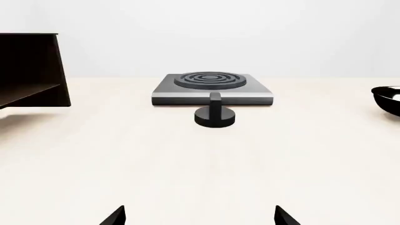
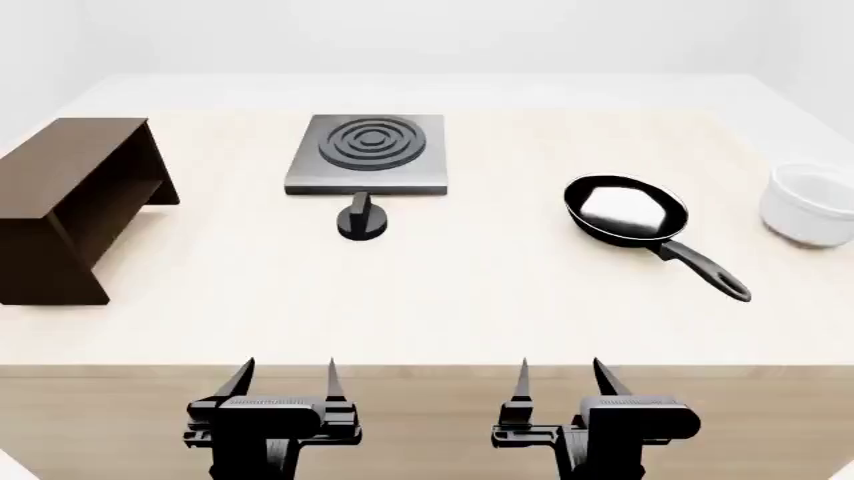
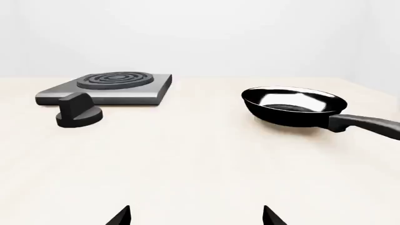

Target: Turn on the stove and put the frying pan on it.

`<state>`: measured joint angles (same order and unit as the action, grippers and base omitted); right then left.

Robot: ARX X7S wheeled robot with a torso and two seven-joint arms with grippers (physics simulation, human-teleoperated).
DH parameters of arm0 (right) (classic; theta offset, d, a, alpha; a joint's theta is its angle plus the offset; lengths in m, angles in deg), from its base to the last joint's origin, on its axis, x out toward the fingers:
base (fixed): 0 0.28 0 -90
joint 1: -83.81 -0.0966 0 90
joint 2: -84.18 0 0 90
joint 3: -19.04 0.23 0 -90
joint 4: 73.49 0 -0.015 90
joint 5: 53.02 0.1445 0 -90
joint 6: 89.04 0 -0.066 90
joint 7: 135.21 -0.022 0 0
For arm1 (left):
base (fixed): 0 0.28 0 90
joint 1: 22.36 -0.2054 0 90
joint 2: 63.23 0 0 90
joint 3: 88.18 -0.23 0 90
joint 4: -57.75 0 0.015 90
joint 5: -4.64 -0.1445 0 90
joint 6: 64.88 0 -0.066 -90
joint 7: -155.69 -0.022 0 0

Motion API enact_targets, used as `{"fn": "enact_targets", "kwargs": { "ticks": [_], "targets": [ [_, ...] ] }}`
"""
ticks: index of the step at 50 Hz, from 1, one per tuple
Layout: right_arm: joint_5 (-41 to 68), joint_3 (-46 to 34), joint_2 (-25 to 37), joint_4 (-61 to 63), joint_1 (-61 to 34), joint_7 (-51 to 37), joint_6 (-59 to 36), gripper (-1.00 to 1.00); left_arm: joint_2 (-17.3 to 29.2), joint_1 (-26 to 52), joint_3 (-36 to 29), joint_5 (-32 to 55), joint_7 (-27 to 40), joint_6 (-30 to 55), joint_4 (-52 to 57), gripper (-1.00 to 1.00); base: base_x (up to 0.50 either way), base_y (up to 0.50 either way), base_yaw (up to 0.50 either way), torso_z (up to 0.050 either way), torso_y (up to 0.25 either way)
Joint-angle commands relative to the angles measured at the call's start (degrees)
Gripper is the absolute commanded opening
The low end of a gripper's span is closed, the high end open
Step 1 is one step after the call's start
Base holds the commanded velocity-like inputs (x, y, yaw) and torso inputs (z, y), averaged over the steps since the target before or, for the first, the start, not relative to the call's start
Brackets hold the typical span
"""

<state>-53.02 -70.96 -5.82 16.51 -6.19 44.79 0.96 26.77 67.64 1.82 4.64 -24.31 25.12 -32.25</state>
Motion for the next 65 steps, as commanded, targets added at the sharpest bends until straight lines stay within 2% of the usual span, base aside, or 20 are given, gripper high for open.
{"fn": "enact_targets", "kwargs": {
  "ticks": [1, 23, 28, 36, 44, 65],
  "targets": [
    [0.7, -1.0, 0.9, 0.0, 0.0, -1.5, -0.4, 1.00, 0.9, -0.1, -0.9, 1.1, 1.1, -0.5, 0.0, 1.00, 0.00, 0.00, 0.00, 0.000, 0.000],
    [4.2, -3.1, 3.5, 1.9, 0.2, -6.1, 0.0, 1.00, 3.5, 0.0, -2.9, 4.7, 5.9, 0.1, 1.3, 1.00, 0.00, 0.00, 0.00, 0.000, 0.000],
    [5.4, -2.5, 4.5, 8.7, 2.0, -6.8, 0.8, 1.00, 4.6, -1.5, -3.0, 2.7, 7.3, -5.2, 6.2, 1.00, 0.00, 0.00, 0.00, 0.000, 0.000],
    [6.6, -1.1, 5.8, 21.3, 3.1, -9.0, -2.1, 1.00, 6.2, -2.1, -3.0, 4.2, 7.5, -1.5, 17.0, 1.00, 0.00, 0.00, 0.00, 0.000, 0.000],
    [6.3, -1.4, 6.7, 23.9, 3.5, -10.1, -1.8, 1.00, 7.0, -1.9, -3.4, 3.8, 8.4, -1.6, 17.9, 1.00, 0.00, 0.00, 0.00, 0.000, 0.000],
    [8.5, -1.4, 7.8, 23.6, 3.0, -11.9, -1.8, 1.00, 8.1, -1.4, -3.9, 3.4, 10.9, -2.4, 17.2, 1.00, 0.48, 0.00, 0.00, 0.000, 0.000]
  ]
}}
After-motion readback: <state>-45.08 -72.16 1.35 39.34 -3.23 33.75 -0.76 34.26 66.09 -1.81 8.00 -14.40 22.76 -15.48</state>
